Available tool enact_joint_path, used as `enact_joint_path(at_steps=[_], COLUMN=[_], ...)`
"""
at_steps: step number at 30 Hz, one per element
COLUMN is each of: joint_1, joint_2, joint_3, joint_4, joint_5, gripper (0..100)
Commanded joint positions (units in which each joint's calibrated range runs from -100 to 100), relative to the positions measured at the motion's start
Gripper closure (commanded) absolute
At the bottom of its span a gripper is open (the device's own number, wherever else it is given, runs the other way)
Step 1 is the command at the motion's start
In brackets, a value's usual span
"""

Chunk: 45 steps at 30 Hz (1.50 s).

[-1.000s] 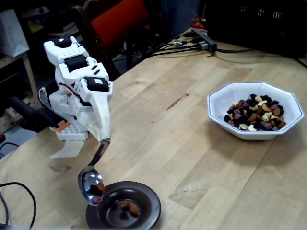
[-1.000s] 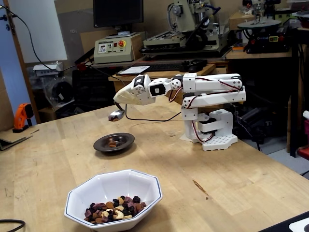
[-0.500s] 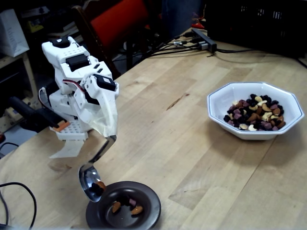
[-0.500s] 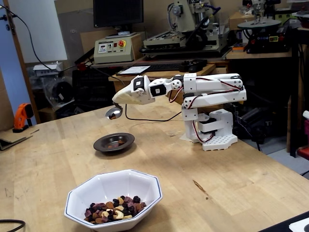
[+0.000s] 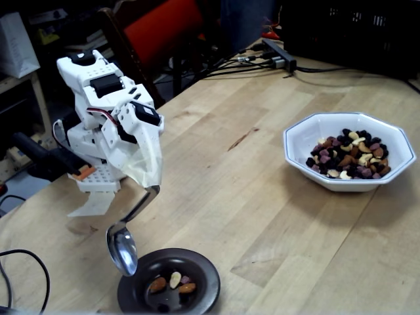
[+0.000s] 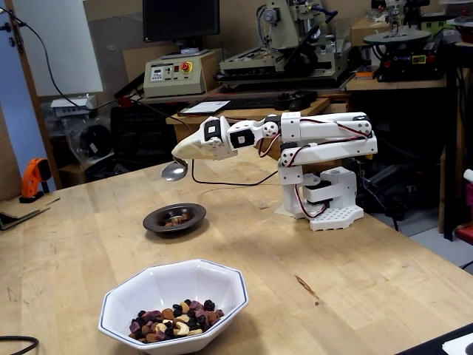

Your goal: Use spoon to transfer food from the white bowl to brown plate

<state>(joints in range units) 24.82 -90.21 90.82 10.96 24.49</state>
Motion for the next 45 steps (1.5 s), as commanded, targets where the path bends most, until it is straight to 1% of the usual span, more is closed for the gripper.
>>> enact_joint_path(at_steps=[1, 5, 15, 19, 21, 24, 28, 33, 36, 41, 45], joint_1=[-0.5, -1.3, -8.3, -9.2, -9.2, -9.2, -9.2, -9.3, -11.3, -16.3, -20.5], joint_2=[1.0, 7.2, 26.8, 31.9, 34.4, 37.4, 40.3, 42.3, 42.6, 42.6, 42.7], joint_3=[-6.8, -10.4, -25.8, -31.6, -34.4, -38.2, -41.9, -43.5, -43.5, -43.2, -42.9], joint_4=[-0.1, -0.1, -0.8, -0.8, -0.8, -0.9, -2.7, -6.6, -8.3, -9.2, -11.0], joint_5=[-0.2, -0.3, -0.3, -0.4, -1.3, -4.7, -10.9, -17.6, -21.3, -25.4, -26.6], gripper=[96, 96, 96, 96, 96, 96, 96, 96, 96, 96, 96])
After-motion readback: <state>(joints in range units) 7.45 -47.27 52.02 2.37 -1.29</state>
